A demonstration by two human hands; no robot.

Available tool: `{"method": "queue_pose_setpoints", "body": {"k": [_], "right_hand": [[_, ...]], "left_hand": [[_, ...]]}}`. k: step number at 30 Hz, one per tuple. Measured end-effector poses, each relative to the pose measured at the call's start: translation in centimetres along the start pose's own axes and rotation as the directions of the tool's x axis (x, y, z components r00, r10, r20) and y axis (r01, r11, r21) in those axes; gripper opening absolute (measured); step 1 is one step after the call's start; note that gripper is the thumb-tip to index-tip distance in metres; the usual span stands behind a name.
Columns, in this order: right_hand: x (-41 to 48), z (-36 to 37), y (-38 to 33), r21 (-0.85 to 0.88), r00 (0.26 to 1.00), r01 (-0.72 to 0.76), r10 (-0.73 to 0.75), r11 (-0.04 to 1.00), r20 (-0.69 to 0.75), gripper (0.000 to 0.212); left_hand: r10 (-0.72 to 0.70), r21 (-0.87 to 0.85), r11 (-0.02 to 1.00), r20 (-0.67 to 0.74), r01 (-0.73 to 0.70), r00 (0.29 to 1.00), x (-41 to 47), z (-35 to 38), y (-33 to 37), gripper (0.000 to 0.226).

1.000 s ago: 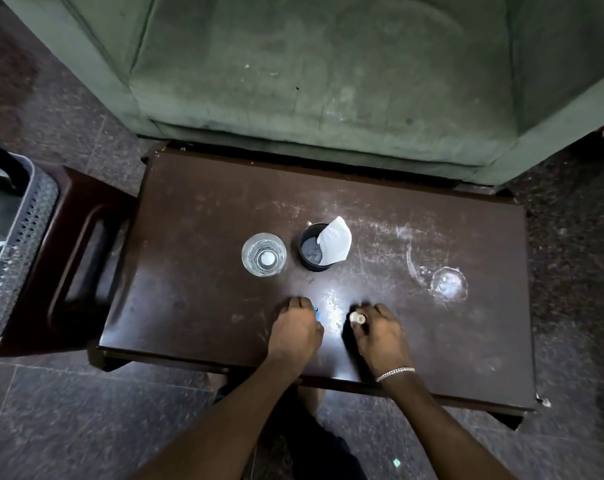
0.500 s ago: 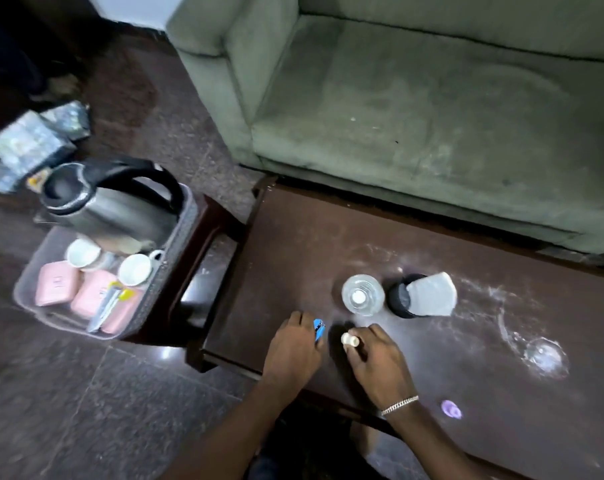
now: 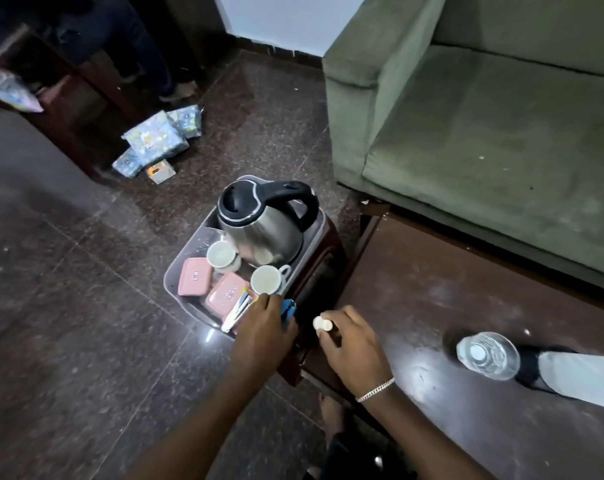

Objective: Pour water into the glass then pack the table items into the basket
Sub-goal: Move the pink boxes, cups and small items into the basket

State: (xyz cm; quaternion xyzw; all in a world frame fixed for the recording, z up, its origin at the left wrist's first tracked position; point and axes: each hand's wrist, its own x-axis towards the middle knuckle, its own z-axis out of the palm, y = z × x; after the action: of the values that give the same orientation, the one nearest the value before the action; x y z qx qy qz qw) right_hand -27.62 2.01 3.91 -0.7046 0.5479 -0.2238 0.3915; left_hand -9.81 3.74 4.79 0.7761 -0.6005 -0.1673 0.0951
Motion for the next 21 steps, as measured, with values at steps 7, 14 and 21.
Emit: {"method": "queue_pose_setpoints", "body": {"k": [7,14,21], "right_hand": [[5.8,6.1,-6.8,-0.022,0.986,0.166,-0.165,0.986,0.031,0.021],[10.0,11.6,-9.9,-0.305,0.945,0.296,-0.231,0.905,0.230,0.021],[11.7,15.4,-10.9,-0.403,0.925,0.326,-0.200,0.855,0.324,0.021]], "left_hand": [[-0.107,0.011,0.994,-0.047,0.108,0.993,3.1,-4.3,-8.3,0.027],[-0.236,0.103,0.965,-0.051,0.241,0.970,5.6,-5.7,-14.0,0.032],[-0.245,0.131,0.959,-0.068,0.252,0.967,7.6,-5.4,-17.7,0.027]]}}
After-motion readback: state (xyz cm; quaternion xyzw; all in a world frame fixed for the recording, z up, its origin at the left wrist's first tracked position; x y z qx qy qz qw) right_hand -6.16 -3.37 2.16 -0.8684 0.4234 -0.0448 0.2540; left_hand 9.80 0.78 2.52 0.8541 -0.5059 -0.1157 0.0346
